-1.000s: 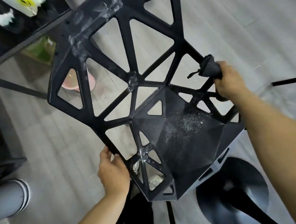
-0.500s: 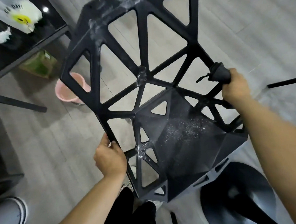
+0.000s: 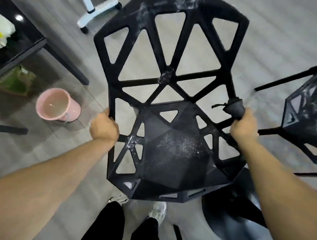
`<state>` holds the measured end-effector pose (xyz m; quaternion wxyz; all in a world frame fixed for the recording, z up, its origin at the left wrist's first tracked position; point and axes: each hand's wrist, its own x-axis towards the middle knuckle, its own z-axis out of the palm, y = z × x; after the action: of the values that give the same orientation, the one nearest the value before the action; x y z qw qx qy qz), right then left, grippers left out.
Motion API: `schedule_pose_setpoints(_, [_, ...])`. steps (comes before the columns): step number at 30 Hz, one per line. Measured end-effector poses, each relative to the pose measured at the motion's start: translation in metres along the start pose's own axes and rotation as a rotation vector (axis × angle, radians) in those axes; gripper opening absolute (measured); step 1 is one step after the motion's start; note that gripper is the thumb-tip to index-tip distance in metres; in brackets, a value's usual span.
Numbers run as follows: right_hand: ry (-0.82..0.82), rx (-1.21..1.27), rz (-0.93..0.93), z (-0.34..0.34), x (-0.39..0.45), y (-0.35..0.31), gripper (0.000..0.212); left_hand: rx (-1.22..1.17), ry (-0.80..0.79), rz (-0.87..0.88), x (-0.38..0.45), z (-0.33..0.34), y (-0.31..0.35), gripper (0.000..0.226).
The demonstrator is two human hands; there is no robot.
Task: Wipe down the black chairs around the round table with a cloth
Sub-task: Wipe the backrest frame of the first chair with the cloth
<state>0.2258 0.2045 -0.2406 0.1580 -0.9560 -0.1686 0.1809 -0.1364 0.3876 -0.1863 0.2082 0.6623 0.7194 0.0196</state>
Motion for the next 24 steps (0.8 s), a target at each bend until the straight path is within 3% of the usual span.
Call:
schedule_pose_setpoints(9, [0.082,0.005,0.162,0.007,-0.068,0.012,0.032,0.063,-0.045,0.171,0.061,-0.011,0.028,0.040])
schedule_pose_setpoints(15, [0.119,0.109,0.343,0.031,-0.142,-0.006,0.021,0.143,-0.080,0.351,0.108,-0.023,0.027,0.045])
schedule_pose_setpoints(24, [0.219,0.141,0.585,0.087,-0.246,-0.049,0.034,0.156,-0.138,0.554,0.159,-0.040,0.013,0.040])
